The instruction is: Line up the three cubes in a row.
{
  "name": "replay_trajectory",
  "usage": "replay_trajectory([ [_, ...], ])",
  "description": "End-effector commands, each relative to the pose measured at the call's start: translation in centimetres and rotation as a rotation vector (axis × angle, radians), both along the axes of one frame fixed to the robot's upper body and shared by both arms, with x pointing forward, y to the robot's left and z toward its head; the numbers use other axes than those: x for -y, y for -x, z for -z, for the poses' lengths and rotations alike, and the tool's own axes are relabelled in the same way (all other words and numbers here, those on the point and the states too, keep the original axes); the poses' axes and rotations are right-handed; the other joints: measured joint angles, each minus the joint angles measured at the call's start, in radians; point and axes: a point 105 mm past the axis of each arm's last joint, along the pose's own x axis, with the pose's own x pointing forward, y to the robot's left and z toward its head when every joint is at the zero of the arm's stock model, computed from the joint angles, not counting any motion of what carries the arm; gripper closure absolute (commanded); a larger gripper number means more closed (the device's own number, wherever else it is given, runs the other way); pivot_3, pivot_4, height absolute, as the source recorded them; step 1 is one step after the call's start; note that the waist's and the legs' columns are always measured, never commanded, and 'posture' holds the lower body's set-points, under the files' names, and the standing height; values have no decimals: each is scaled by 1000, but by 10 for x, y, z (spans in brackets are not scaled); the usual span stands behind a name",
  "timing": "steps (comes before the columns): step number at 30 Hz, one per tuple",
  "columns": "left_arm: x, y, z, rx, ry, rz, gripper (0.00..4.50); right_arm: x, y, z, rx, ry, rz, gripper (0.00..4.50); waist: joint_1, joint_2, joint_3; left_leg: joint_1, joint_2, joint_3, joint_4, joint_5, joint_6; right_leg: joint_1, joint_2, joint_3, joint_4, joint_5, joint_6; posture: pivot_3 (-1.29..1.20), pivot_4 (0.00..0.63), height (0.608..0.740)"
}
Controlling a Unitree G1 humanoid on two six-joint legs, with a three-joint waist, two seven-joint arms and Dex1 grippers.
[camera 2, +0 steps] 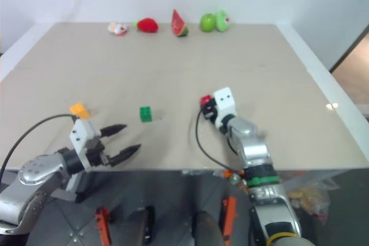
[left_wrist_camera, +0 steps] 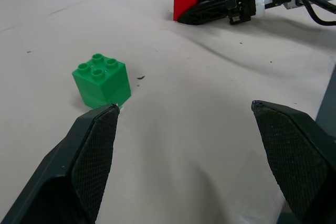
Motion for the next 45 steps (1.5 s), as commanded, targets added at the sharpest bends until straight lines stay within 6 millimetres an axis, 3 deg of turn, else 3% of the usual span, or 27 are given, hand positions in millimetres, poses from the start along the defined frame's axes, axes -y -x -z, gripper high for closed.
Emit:
replay_trajectory([
  [1, -4, 6, -6, 6, -33, 52, 307, 0, 20, -21, 48, -19, -236, 3262, 1, 0, 0, 0, 0, 0, 0, 0, 0, 0, 0, 0, 0, 0, 0, 0, 150, 740],
  [5, -10, 2, -7, 2, -43, 58, 307, 9, 49, -23, -33, -8, -505, 3262, 1, 0, 0, 0, 0, 1, 0, 0, 0, 0, 0, 1, 0, 0, 0, 0, 150, 740],
  [9, -8, 0, -9, 3, -37, 68, 307, 12, 65, -23, -119, 22, -664, 3262, 1, 0, 0, 2, 1, 2, 0, 0, 0, 0, 1, 1, 0, 0, 0, 0, 150, 740],
  [21, -6, 3, -7, -13, -31, 79, 307, 0, 84, -6, -184, 211, -903, 3262, 0, 0, 0, 2, 2, 3, 0, 0, 0, 0, 1, 2, 0, 0, 0, 0, 150, 740],
  [28, -4, 3, -8, -16, -25, 80, 307, 6, 75, -9, -146, 272, -894, 3262, 1, 0, 0, 3, 2, 4, 0, 0, 0, -1, 1, 3, 0, 0, 0, 0, 150, 740],
  [34, -2, 3, -7, -21, -21, 85, 307, 4, 59, -27, -67, 282, -851, 3262, 1, 0, 0, 3, 2, 4, 0, 0, 0, 0, 1, 3, 0, 1, 0, 0, 150, 740],
  [45, 1, 2, -9, -20, -18, 90, 307, 1, 57, -6, -121, 362, -894, 3262, 2, 0, 0, 3, 2, 4, 0, 0, 0, 0, 1, 3, 0, 1, 0, 0, 150, 740],
])
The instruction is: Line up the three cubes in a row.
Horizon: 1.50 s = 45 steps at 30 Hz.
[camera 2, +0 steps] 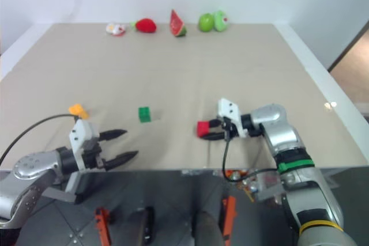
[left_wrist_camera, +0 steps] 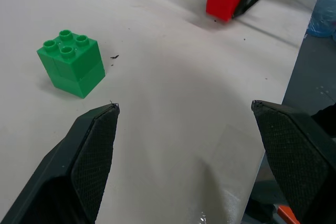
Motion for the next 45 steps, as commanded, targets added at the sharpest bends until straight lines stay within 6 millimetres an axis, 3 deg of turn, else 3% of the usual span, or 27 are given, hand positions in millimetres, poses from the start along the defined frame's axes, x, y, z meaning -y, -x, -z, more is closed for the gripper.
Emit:
replay_trajectory([
  [1, 5, 3, -11, 43, 10, 21, 307, -2, 1, -4, 17, 4, -35, 3262, 0, 0, 0, 0, 0, 0, 0, 0, 0, 0, 0, 0, 0, 0, 0, 0, 150, 740],
  [7, 4, 4, -11, 37, 8, 16, 307, -2, -2, 0, 10, 9, -21, 3262, 0, 0, 0, 0, 0, 0, 0, 0, 0, 0, 0, 0, 0, 0, 0, 0, 150, 740],
  [8, 4, 4, -11, 37, 8, 14, 307, -3, -5, 0, 13, 4, -8, 2244, 0, 0, 0, 0, 0, 0, 0, 0, 0, 0, 0, 0, 0, 0, 0, 0, 150, 740],
  [14, -2, -12, -2, 54, -46, -81, 307, 0, -11, -7, 67, -2, 33, 201, -3, 0, 0, 5, 1, 0, 0, 0, 0, 3, 1, 1, 0, 2, -1, 0, 150, 740],
  [15, -6, -19, 3, 61, -76, -129, 307, 2, -11, -10, 78, -3, 35, 71, -3, 0, 0, 5, 1, 0, 0, 0, 0, 3, 1, 1, 0, 2, -1, 0, 150, 740],
  [19, -10, -34, 25, 28, -163, -248, 307, 15, -1, -36, 124, -12, 23, 71, -1, 0, 0, 6, 0, 1, 0, 0, -1, 3, 0, 2, 0, 3, -1, 0, 150, 740],
  [24, -1, -42, 26, 32, -137, -267, 307, 33, 20, -88, 208, -76, 19, 71, 4, -1, 0, 5, 0, 4, 0, 0, -2, 3, -1, 3, 0, 3, 0, 0, 150, 740],
  [27, 1, -49, 25, 48, -126, -258, 307, 31, 27, -109, 240, -150, 33, 71, 4, -1, 0, 5, 0, 3, -1, -1, -2, 3, 0, 3, 0, 1, -1, 0, 150, 740],
  [30, 1, -58, 23, 68, -115, -247, 307, 19, 36, -111, 224, -207, 14, 71, 1, -1, 0, 5, 2, 3, -1, -2, -2, 2, 1, 3, 0, 1, -2, 0, 150, 740],
  [39, -17, -86, 16, 112, -141, -238, 307, -21, 66, -86, 118, -318, -26, 71, 3, -1, 0, 5, 2, 4, 1, -2, -2, 3, 1, 4, 0, 1, -1, 0, 150, 740],
  [45, -11, -97, 17, 105, -134, -155, 307, -26, 67, -87, 105, -370, 10, 71, 3, -2, -1, 5, 2, 3, 1, -1, -2, 3, 1, 3, 0, 2, 0, 0, 150, 740],
])
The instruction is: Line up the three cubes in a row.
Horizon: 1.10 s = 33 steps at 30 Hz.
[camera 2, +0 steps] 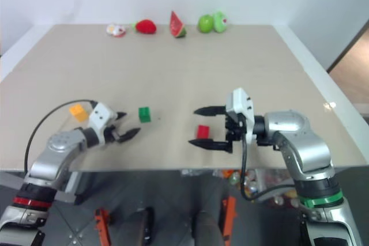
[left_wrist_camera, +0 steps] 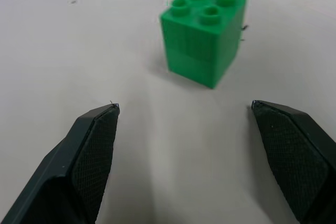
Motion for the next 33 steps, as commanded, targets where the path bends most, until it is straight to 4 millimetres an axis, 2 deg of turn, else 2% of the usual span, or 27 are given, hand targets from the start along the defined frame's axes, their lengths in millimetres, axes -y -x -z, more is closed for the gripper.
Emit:
replay_trajectory([
  [1, 4, -8, -10, 36, -2, 57, 307, -3, 5, -13, 40, -37, -3, 71, 0, 0, 0, 0, 0, 0, 0, 0, 0, 0, 0, 0, 0, 0, 0, 0, 150, 740],
  [13, 22, -27, -21, -4, 94, 200, 307, -3, 5, -11, 40, -45, 21, 71, 0, -1, 0, -1, 0, 0, 0, 0, 0, 0, 1, 0, 0, 0, 0, 0, 150, 740],
  [19, 27, -30, -16, -31, 101, 232, 307, -2, 3, -11, 45, -40, 31, 71, 0, -1, 0, -1, 0, 0, 0, 0, 0, 0, 1, 0, 0, 0, 0, 0, 150, 740],
  [24, 27, -29, -16, -23, 110, 236, 1703, 1, 1, -10, 44, -34, 45, 0, 0, -1, 0, -1, 0, 0, 0, 0, 0, 0, 1, 0, 0, 0, 0, 0, 150, 740],
  [27, 27, -29, -15, -24, 104, 242, 2835, 2, -1, -10, 45, -33, 52, 0, 0, -1, 0, -1, 0, 0, 0, 0, 0, 0, 1, 0, 0, 0, 0, 0, 150, 740],
  [29, 29, -30, -15, -25, 96, 250, 3235, 2, -1, -10, 45, -33, 53, 0, 0, -1, 0, -1, 0, 0, 0, 0, 0, 0, 1, 0, 0, 0, 0, 0, 150, 740],
  [33, 39, -25, -19, -25, 62, 320, 3233, 4, -4, -10, 51, -30, 64, 0, 0, -1, 0, -1, 0, 0, 0, 0, 0, 0, 1, 0, 0, 0, 0, 0, 150, 740],
])
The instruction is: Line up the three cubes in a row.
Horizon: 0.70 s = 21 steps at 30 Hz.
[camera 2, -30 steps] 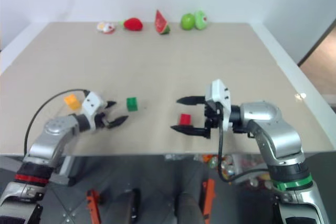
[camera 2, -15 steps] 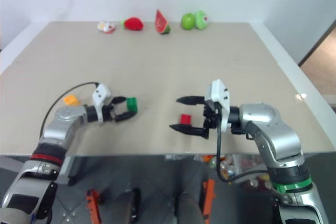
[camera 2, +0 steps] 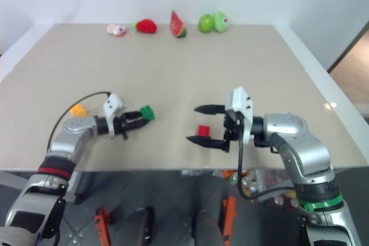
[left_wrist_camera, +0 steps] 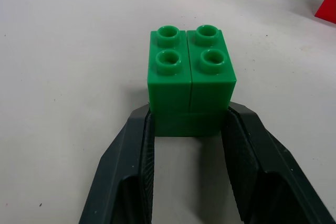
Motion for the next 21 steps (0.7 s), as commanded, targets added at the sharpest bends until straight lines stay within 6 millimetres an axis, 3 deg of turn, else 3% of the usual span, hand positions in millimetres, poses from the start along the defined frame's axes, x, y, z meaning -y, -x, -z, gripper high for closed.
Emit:
replay_trajectory([
  [1, 15, 3, -18, 62, -27, 95, 3233, 6, -4, -10, 50, 3, 27, 0, 0, 0, 0, 0, 0, 0, 0, 0, 0, 0, 0, 0, 0, 0, 0, 0, 150, 740],
  [6, 51, 30, -14, 102, -102, 336, 3233, 32, -14, -8, 28, 19, 123, 0, 0, 0, 0, -1, 0, 0, 0, 0, 0, 0, 0, 0, 0, 0, 0, 0, 150, 740],
  [9, 63, 41, -9, 98, -117, 412, 3233, 50, -18, -2, 0, 27, 181, 0, 1, 0, 0, -1, 0, 0, 0, 0, 0, 0, 0, 0, 0, 0, 0, 0, 150, 740],
  [15, 68, 41, 0, 81, -140, 455, 3233, 71, -18, 7, -30, 57, 247, 0, -5, 0, 0, 0, 0, 0, 0, 0, 1, 0, 2, 2, 0, 0, 1, 0, 150, 740],
  [21, 70, 29, 2, 83, -145, 436, 3233, 72, -17, 4, -22, 39, 268, 0, -1, 0, 0, -1, 0, -1, 3, 0, 1, 1, 2, 2, 1, 0, 1, 0, 150, 740],
])
